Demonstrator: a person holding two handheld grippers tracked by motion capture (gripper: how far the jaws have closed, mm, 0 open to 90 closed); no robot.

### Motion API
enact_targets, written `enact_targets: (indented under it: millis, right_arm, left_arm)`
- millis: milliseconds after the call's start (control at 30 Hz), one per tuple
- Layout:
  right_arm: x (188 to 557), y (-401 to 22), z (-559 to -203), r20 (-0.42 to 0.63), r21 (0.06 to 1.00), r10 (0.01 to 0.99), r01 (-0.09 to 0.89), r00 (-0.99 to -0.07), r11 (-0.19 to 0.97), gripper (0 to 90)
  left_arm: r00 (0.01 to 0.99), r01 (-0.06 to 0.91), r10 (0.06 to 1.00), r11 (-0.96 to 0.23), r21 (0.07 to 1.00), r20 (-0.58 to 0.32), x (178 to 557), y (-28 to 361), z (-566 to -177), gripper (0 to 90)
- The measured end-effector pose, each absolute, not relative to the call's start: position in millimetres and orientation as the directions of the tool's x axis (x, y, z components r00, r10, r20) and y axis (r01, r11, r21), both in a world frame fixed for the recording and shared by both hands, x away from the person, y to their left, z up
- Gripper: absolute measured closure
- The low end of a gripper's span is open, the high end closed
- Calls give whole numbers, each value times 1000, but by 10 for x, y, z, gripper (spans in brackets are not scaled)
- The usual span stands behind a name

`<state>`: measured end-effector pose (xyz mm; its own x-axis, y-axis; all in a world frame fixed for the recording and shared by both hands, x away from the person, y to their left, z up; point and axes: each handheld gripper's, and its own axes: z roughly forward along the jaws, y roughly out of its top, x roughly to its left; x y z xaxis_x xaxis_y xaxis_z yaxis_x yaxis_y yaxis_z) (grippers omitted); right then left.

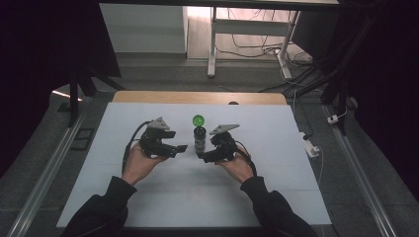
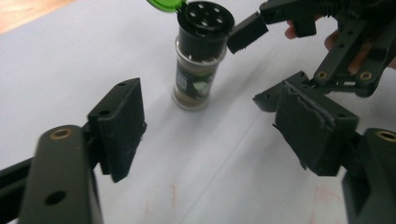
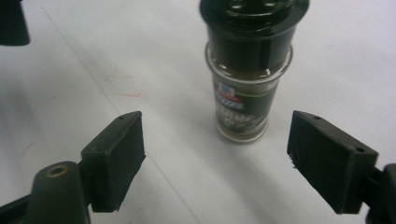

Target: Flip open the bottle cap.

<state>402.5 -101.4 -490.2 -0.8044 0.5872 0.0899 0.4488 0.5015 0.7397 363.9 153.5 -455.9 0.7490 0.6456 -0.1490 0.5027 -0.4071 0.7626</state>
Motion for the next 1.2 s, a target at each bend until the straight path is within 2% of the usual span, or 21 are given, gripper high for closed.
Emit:
enact_targets:
  millis: [200, 533, 867, 1200]
  right_arm:
    - [3926, -1027, -4868, 93, 731, 574, 448, -814, 516, 123]
    - [3713, -1188, -4789, 106, 733, 564, 447, -819, 512, 26]
    - [3474, -1418, -4726, 111, 727, 552, 446, -826, 521, 0]
    - [3223, -1756, -4673, 94, 747, 615, 464, -783, 476, 0]
  left_arm:
    - [747, 511, 647, -410, 756, -154, 3500, 1619, -4566, 139]
    - [719, 550, 668, -380, 744, -190, 3257, 1789, -4604, 56]
    - [703, 566, 683, -369, 737, -198, 2914, 2025, -4645, 5]
    - [656, 592, 713, -284, 754, -247, 2545, 2382, -4716, 0]
